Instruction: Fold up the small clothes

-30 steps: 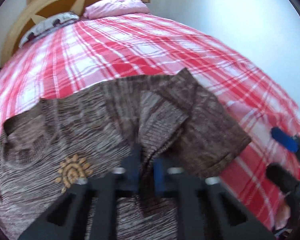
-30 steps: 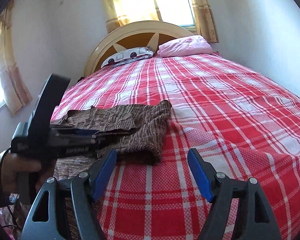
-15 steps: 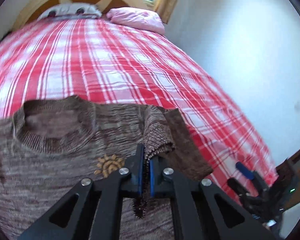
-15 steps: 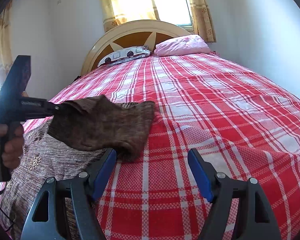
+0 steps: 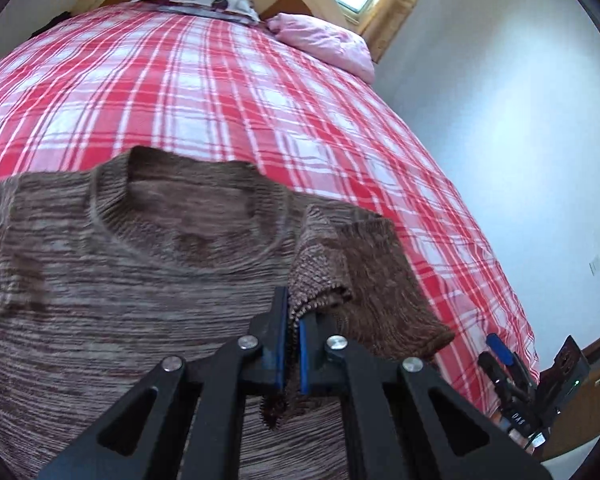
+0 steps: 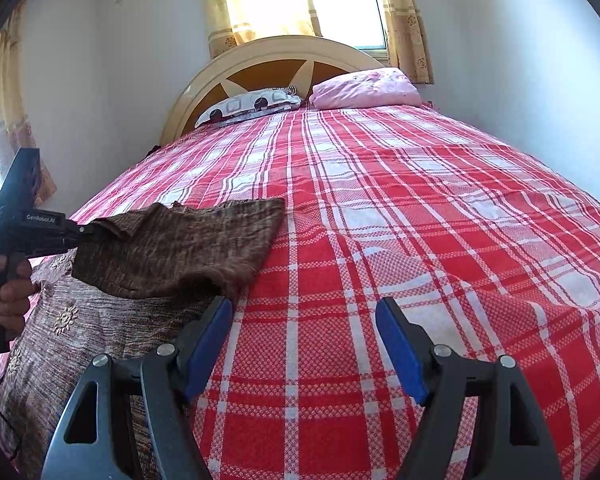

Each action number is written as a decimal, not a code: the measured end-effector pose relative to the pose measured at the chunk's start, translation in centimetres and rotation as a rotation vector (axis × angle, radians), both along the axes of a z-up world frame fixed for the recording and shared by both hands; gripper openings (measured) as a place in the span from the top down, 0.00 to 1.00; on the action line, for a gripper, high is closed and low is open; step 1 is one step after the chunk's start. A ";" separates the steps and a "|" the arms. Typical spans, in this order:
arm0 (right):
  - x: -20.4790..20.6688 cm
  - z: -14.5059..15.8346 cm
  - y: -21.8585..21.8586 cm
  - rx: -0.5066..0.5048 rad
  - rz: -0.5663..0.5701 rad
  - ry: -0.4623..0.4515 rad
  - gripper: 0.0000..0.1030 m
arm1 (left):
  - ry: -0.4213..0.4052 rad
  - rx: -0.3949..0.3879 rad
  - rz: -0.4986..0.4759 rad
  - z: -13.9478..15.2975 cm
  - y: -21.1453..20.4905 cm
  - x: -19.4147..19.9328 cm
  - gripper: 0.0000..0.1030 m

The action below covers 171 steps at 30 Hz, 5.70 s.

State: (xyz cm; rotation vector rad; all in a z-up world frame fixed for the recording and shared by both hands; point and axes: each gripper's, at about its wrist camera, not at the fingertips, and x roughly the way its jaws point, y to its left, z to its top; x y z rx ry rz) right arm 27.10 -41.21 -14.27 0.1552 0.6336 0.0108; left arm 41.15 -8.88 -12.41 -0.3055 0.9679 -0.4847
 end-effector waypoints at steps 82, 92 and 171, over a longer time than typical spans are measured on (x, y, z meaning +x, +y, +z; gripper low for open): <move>4.0 -1.9 10.5 -0.184 0.396 0.154 0.27 | -0.066 0.393 0.166 -3.9 6.5 -4.6 0.21; 2.9 -0.9 10.0 -0.191 0.366 0.079 0.27 | -0.050 0.386 0.394 -2.2 18.0 -6.9 0.21; 2.0 -1.5 12.2 -0.351 0.350 0.071 0.27 | -0.304 0.241 0.153 1.7 8.4 -4.4 0.79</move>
